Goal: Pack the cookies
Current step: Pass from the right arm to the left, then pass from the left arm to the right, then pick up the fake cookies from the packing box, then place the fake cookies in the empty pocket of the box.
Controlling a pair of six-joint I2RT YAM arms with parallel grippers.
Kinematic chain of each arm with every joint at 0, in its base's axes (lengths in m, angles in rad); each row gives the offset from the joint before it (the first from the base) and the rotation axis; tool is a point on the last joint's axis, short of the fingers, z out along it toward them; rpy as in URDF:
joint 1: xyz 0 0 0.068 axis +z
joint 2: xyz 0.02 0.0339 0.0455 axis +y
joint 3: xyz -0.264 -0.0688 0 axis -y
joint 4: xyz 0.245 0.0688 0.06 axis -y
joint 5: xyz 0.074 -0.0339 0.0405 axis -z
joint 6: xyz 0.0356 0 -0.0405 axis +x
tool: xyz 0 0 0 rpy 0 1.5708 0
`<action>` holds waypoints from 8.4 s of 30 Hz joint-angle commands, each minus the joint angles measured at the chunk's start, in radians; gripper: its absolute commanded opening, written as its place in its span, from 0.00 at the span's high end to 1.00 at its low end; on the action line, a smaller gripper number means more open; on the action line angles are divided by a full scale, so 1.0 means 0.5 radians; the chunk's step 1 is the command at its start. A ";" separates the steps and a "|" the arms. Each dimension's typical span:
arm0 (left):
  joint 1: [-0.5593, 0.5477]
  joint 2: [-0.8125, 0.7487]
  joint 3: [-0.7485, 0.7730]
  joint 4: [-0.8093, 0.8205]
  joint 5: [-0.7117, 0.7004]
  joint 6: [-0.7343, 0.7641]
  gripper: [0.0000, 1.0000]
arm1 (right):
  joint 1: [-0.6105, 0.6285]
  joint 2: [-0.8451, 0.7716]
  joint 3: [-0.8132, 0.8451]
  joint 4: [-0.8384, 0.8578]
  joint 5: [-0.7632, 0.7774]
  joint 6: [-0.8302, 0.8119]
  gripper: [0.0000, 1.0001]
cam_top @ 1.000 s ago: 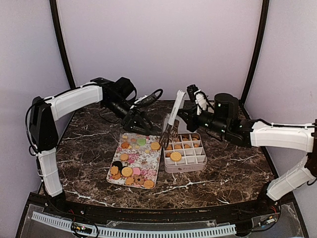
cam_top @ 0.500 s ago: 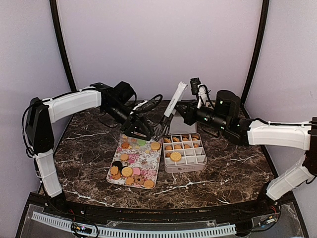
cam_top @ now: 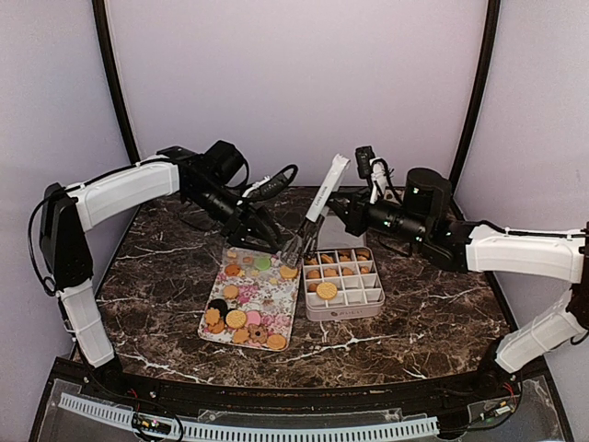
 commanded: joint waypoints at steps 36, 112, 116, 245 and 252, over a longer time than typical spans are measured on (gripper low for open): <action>0.020 -0.109 0.012 -0.111 0.123 0.142 1.00 | -0.081 -0.062 -0.055 0.503 -0.349 0.461 0.00; 0.575 -0.355 -0.173 -0.075 -0.540 -0.046 0.24 | -0.104 -0.224 0.387 -1.307 -0.509 -0.267 0.70; 0.669 -0.429 -0.301 -0.015 -0.629 -0.094 0.24 | -0.009 -0.299 0.319 -1.415 -0.278 -0.323 0.69; 0.739 -0.456 -0.310 -0.133 -0.533 -0.068 0.24 | 0.269 -0.033 0.294 -1.249 0.530 -0.838 0.93; 0.740 -0.438 -0.300 -0.137 -0.539 -0.065 0.24 | 0.221 -0.018 0.204 -1.179 0.494 -0.819 0.95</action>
